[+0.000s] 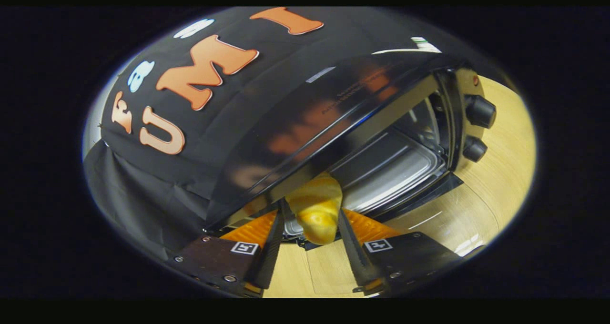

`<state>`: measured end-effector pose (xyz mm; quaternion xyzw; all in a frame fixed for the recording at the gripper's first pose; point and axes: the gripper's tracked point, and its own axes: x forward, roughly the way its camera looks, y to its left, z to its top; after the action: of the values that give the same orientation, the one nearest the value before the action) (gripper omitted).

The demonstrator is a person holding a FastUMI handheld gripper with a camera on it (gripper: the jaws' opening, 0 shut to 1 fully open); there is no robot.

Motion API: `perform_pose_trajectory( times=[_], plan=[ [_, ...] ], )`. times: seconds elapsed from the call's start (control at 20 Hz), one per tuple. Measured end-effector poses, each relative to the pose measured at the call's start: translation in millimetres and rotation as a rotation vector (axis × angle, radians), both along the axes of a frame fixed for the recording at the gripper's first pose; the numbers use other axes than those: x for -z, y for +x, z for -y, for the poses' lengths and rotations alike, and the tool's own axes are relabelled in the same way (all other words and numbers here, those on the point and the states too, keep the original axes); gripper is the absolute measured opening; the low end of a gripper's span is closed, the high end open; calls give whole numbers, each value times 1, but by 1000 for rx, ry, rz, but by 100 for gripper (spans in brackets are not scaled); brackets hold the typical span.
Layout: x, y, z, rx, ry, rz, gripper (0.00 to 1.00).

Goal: Open the toaster oven, put the food inside, and close the toaster oven door.

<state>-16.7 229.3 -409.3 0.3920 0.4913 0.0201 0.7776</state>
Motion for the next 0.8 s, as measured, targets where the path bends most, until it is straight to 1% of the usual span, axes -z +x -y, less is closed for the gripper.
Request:
perform_pose_trajectory(
  times=[0.25,0.4,0.45,0.55,0.7,0.8],
  plan=[
    [-20,-34,7,29,40,27,76],
    [-24,-67,8,23,56,8,79],
    [-27,-82,6,10,62,-2,80],
    [-35,-109,6,-39,52,-2,80],
    [-35,-148,12,-169,-27,-16,80],
    [-26,-173,25,-230,-93,-56,81]
  ],
)
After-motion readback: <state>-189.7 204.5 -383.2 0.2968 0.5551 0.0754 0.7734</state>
